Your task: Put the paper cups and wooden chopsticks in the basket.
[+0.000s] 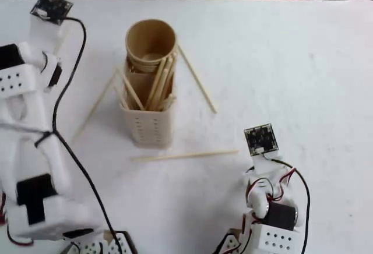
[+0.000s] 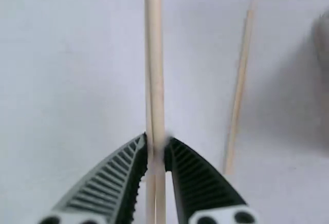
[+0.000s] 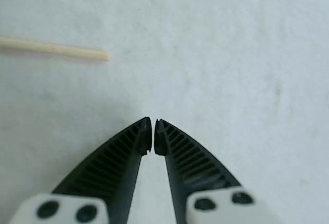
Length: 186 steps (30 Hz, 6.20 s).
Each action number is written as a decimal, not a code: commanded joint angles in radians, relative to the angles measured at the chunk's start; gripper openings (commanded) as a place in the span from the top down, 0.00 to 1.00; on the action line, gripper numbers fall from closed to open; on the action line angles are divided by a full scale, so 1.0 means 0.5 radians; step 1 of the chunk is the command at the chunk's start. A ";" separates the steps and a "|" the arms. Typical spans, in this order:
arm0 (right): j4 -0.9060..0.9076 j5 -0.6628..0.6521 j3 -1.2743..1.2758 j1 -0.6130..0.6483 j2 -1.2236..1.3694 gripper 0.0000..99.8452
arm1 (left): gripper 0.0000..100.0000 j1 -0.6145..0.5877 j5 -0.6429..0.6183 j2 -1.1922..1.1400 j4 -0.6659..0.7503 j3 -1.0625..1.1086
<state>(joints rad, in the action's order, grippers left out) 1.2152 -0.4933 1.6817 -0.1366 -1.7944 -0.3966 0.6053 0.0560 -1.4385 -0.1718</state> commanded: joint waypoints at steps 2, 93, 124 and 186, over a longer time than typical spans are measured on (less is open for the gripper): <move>0.002 -0.018 0.018 -0.020 -0.014 0.98 | 0.97 0.262 -0.221 0.520 -0.107 -0.043; 0.002 -0.018 0.018 -0.020 -0.014 0.98 | 0.88 -0.100 -0.387 0.523 0.371 0.825; 0.002 -0.018 0.018 -0.020 -0.014 0.98 | 0.83 0.183 -0.120 -0.661 1.049 0.825; 0.002 -0.018 0.018 -0.020 -0.014 0.98 | 0.98 0.109 -0.448 -0.324 -0.497 -0.433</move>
<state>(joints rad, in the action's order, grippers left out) 1.2152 -0.4933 1.6817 -0.1366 -1.7944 -0.3276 0.4150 -0.3583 -1.7208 -0.4618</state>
